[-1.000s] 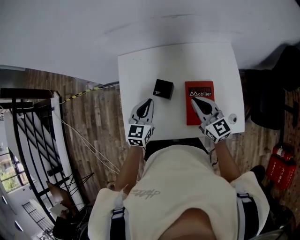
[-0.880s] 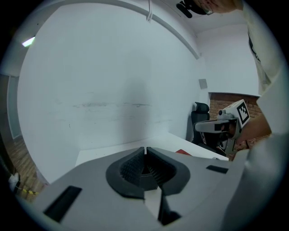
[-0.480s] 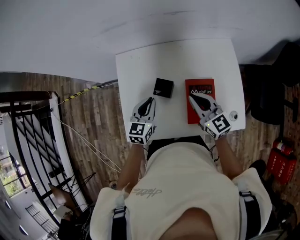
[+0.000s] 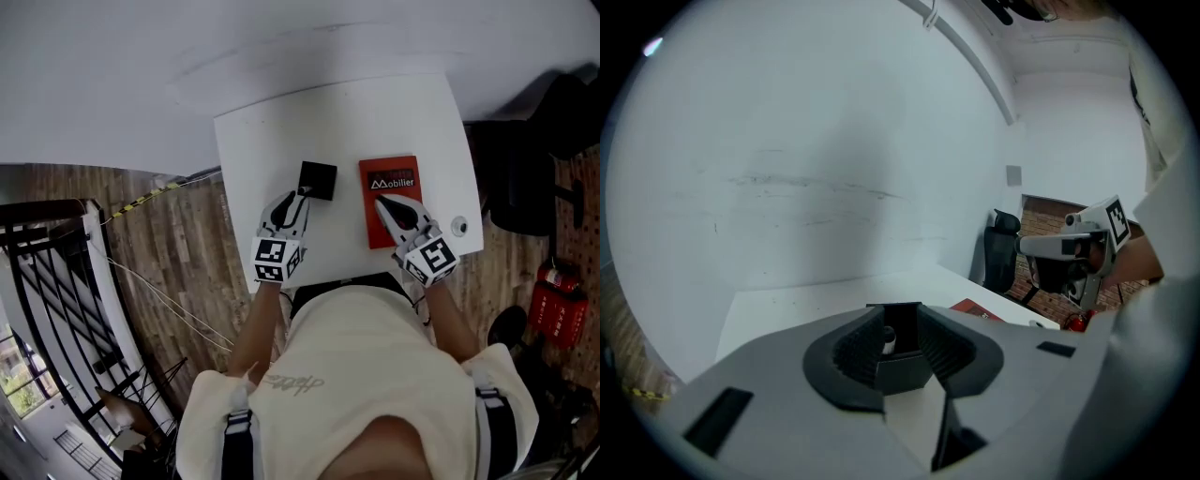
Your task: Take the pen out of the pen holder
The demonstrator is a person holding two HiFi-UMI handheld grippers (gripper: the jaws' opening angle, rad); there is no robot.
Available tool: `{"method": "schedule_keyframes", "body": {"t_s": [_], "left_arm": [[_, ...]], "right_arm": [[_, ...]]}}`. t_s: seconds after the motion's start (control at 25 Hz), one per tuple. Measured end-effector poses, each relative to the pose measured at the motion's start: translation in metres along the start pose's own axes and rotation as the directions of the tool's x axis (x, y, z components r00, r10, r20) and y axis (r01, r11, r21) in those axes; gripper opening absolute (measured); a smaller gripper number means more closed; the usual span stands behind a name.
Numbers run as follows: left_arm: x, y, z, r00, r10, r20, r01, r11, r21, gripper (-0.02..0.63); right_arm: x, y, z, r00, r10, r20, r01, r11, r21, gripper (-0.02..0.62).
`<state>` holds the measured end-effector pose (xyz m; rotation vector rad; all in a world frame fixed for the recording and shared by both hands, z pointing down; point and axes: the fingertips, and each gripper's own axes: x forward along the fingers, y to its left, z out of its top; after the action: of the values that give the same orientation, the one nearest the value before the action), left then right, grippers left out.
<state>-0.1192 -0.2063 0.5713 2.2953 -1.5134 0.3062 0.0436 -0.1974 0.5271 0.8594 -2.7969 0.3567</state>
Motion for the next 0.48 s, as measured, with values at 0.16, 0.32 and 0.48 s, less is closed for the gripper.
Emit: {"method": "schedule_keyframes", "body": {"t_s": [0.16,0.32,0.48], "left_arm": [[0.013,0.005,-0.007,1.000,-0.006,-0.026,0.006,1.000,0.003,0.104],[0.021,0.009,-0.015,0.999,-0.001,-0.049,0.001,1.000,-0.001,0.104],[0.028,0.010,-0.019,0.997,-0.010,-0.072,0.010,1.000,0.009,0.104]], "right_arm": [[0.001,-0.004,-0.003,1.000,-0.012,-0.003,0.012,1.000,0.020,0.006],[0.003,-0.005,-0.006,1.000,-0.010,-0.012,0.011,1.000,0.019,0.006],[0.006,-0.009,-0.006,1.000,-0.016,-0.011,0.016,0.999,0.031,0.006]]}}
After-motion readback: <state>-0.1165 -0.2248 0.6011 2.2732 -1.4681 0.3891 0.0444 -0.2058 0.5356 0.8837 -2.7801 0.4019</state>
